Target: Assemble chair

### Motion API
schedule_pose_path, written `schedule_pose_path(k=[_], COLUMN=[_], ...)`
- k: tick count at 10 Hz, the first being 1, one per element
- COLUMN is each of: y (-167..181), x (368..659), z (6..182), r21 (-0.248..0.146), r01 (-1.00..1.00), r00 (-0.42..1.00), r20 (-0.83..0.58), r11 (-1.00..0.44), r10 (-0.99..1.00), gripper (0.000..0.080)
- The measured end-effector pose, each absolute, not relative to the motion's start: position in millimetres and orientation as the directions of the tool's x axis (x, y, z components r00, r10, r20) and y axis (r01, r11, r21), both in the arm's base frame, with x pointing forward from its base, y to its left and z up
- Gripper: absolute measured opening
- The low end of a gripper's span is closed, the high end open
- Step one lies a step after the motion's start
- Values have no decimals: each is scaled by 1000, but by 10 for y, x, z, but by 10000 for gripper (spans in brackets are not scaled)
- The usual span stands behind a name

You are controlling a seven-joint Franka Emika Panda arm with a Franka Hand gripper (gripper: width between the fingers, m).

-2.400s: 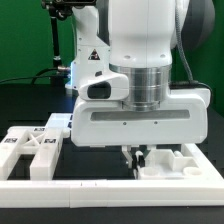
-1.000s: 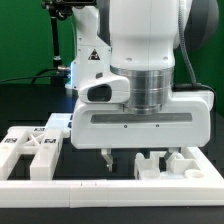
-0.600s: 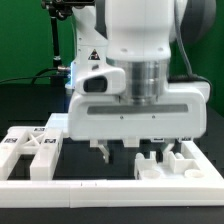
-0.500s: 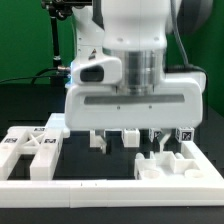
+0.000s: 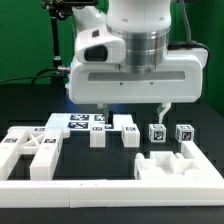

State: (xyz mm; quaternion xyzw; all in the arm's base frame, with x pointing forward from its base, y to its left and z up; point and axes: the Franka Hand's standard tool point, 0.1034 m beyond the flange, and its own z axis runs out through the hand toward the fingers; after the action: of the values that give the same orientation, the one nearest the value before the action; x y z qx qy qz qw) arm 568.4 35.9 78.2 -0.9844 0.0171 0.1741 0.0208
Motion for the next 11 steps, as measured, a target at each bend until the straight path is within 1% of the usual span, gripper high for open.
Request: schedule_pose_path(k=[1, 2, 3, 5, 6, 7, 8, 9, 10, 11], y=[373, 426, 487, 522, 497, 499, 504, 550, 606, 623], x=[5632, 5449, 5211, 5024, 4957, 5061, 4980, 4878, 4828, 4861], z=[778, 736, 687, 696, 707, 639, 641, 532, 439, 422], r21=[-31, -18, -18, -13, -6, -6, 1, 17, 16, 13], r01=[-49, -83, -72, -65, -64, -63, -62, -64, -53, -50], r00=[912, 877, 843, 794, 715, 703, 652, 609, 596, 615], r20=[-408, -477, -536, -606, -698, -710, -757, -791, -802, -788], r11=[-998, -996, -997, -998, -998, -998, -998, -998, -998, -999], r10=[-32, -64, -51, -44, -41, -40, -42, -53, -45, -41], gripper=[648, 648, 648, 648, 648, 648, 648, 648, 648, 648])
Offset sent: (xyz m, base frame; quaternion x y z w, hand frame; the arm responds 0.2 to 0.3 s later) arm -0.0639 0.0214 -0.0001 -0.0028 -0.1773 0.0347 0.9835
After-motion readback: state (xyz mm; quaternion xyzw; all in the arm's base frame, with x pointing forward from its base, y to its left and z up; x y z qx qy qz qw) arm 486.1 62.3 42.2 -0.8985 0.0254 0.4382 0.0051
